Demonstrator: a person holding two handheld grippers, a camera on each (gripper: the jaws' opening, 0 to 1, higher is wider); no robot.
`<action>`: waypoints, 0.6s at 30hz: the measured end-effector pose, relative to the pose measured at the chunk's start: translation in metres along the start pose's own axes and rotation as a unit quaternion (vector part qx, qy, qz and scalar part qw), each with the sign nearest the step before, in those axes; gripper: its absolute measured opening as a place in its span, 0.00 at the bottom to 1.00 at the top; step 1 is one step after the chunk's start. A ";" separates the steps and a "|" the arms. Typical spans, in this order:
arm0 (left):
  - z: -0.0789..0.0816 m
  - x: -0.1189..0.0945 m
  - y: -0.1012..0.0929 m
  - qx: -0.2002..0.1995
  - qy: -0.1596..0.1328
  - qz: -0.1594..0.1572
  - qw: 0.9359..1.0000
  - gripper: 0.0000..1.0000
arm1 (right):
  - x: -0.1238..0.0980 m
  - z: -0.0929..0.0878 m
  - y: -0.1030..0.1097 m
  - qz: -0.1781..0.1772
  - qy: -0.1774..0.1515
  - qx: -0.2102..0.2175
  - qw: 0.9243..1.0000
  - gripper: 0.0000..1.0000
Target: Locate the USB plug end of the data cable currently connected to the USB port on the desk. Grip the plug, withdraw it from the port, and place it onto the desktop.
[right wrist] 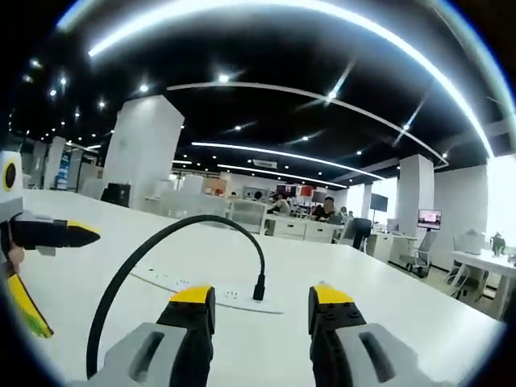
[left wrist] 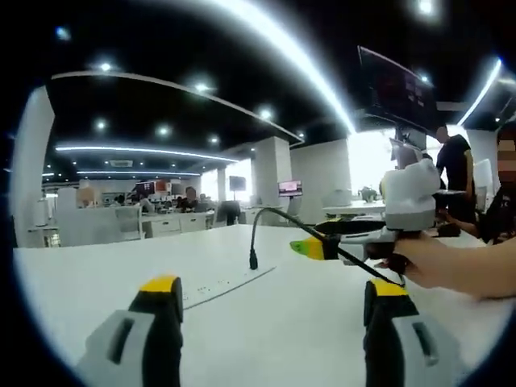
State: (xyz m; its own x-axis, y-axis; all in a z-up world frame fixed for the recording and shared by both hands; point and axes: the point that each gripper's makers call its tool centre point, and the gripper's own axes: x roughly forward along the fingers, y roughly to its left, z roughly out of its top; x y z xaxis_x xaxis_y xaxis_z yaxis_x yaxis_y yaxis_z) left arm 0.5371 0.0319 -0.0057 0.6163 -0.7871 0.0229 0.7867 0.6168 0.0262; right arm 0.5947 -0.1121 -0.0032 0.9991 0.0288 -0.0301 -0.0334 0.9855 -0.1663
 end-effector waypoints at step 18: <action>-0.016 0.023 0.016 -0.012 0.011 0.012 1.000 0.94 | 0.030 -0.004 0.008 0.026 0.006 0.020 0.999 0.47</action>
State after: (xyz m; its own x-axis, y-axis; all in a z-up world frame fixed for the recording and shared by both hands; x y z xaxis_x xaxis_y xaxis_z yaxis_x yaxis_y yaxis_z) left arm 0.5642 0.0236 -0.0205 0.6348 -0.7727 0.0010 0.7727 0.6348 0.0013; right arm 0.6240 -0.1045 -0.0092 0.9957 0.0784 -0.0492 -0.0841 0.9886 -0.1249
